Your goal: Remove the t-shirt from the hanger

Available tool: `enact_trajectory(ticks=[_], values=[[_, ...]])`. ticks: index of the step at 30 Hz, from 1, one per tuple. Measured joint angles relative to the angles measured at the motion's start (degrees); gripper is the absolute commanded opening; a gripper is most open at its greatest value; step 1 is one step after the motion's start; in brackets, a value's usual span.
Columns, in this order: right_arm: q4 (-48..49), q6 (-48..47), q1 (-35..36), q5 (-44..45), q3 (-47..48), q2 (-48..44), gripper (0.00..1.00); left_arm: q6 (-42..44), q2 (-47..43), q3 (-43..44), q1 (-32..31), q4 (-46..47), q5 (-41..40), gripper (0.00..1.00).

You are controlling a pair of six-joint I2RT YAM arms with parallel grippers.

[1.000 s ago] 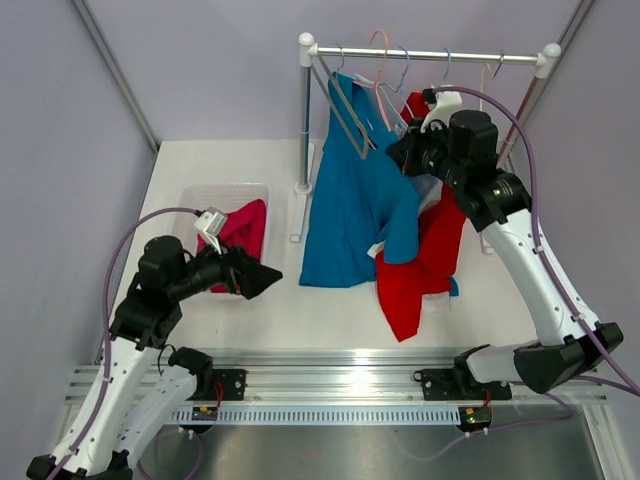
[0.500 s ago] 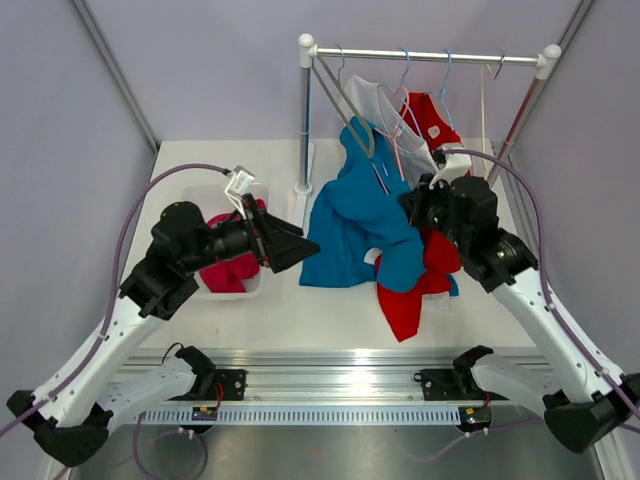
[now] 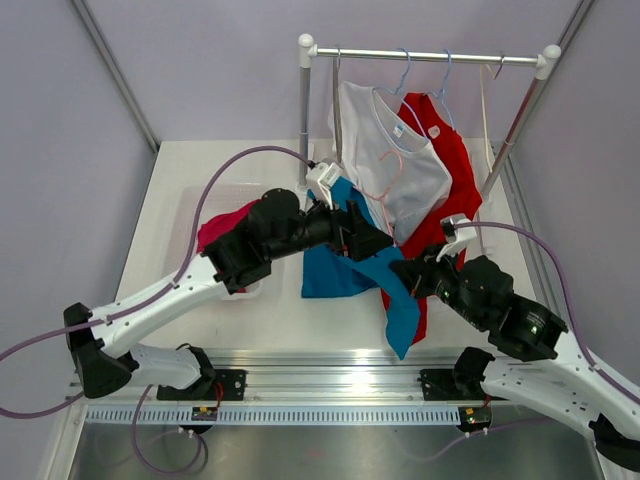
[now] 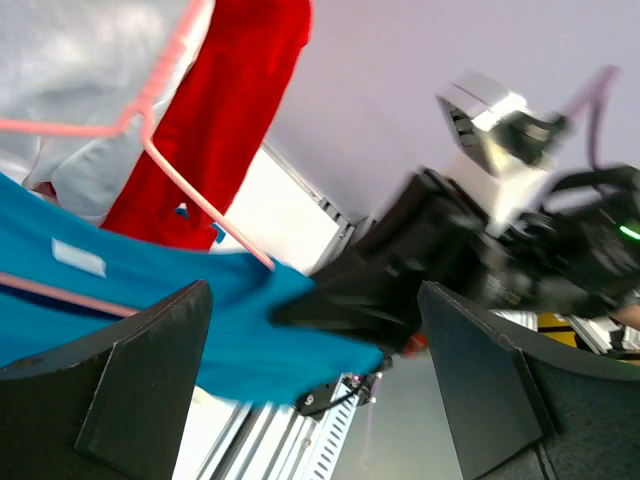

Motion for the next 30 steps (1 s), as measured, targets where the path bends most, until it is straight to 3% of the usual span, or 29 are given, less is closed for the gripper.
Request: enact_trajectory(ticks=[6,12,17,18,19,21,22,24,25,26,29,30], values=[[-3.0,3.0,5.2,3.5,0.3,-3.2,0.00,0.0,6.4,2.0,-2.3,0.7,-3.9,0.84],[-4.6,4.1,7.5,4.5,0.4,-4.2,0.00,0.1,11.5,4.8,-3.3,2.3,-6.6,0.60],[-5.4,4.2,7.6,4.2,0.7,-5.3,0.00,0.5,12.7,5.2,-3.7,4.1,-8.2,0.48],[-5.4,4.2,7.7,3.9,0.8,-5.3,0.00,0.6,12.7,5.3,-3.9,4.2,-8.4,0.39],[-5.4,4.2,7.7,3.7,0.9,-5.4,0.00,0.8,12.7,5.5,-4.1,4.2,-9.0,0.20],[-5.4,3.9,7.8,2.9,1.2,-5.5,0.00,0.5,12.7,5.5,-4.4,4.8,-10.4,0.10],[-5.5,3.8,7.8,2.6,1.2,-5.6,0.00,-0.2,12.6,5.5,-4.8,5.8,-10.6,0.00],[-5.8,3.4,7.8,0.9,1.4,-5.8,0.02,-1.6,11.7,5.4,-6.3,7.7,-11.2,0.00],[-5.8,3.1,7.8,-0.3,1.7,-6.0,0.08,-1.5,11.0,5.2,-7.2,8.5,-11.6,0.00],[-5.9,2.8,8.0,-1.6,2.2,-6.1,0.30,-1.5,10.0,4.7,-8.0,9.0,-12.2,0.00],[-7.1,2.6,8.2,-5.1,5.6,-6.8,0.73,-0.8,5.5,2.3,-9.6,9.3,-14.4,0.00],[-7.1,2.3,8.2,-6.3,6.9,-7.1,0.78,-0.8,3.7,1.3,-10.0,9.3,-14.8,0.00]])
